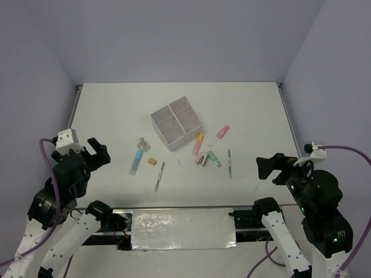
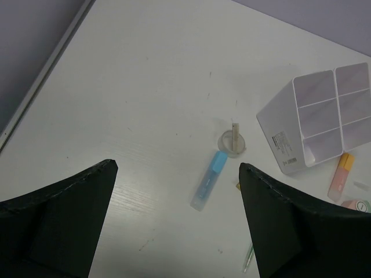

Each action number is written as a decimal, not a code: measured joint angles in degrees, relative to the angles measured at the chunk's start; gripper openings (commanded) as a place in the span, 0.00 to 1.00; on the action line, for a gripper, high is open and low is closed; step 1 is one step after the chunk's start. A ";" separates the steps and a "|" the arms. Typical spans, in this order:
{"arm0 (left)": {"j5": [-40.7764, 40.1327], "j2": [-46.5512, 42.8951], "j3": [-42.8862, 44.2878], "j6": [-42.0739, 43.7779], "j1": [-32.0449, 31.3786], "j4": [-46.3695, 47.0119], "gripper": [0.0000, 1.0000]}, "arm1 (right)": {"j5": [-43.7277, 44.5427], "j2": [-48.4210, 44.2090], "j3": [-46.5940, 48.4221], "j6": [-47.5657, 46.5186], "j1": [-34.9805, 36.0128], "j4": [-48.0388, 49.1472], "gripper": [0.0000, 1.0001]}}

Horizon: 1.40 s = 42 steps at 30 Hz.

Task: Sort the stationery into containers
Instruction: Pick up the pen from the center of the board.

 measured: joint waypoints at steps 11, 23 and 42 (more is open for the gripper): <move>0.02 0.00 0.00 0.00 0.00 0.00 0.99 | -0.70 -0.57 -1.42 -0.17 0.00 1.09 1.00; 0.24 -0.04 -0.39 0.07 0.00 0.20 0.99 | -5.75 2.45 -4.83 -0.20 0.00 2.58 1.00; 1.77 0.87 -0.52 0.46 -0.11 0.61 0.99 | -0.15 38.32 -13.35 8.07 6.73 11.61 0.95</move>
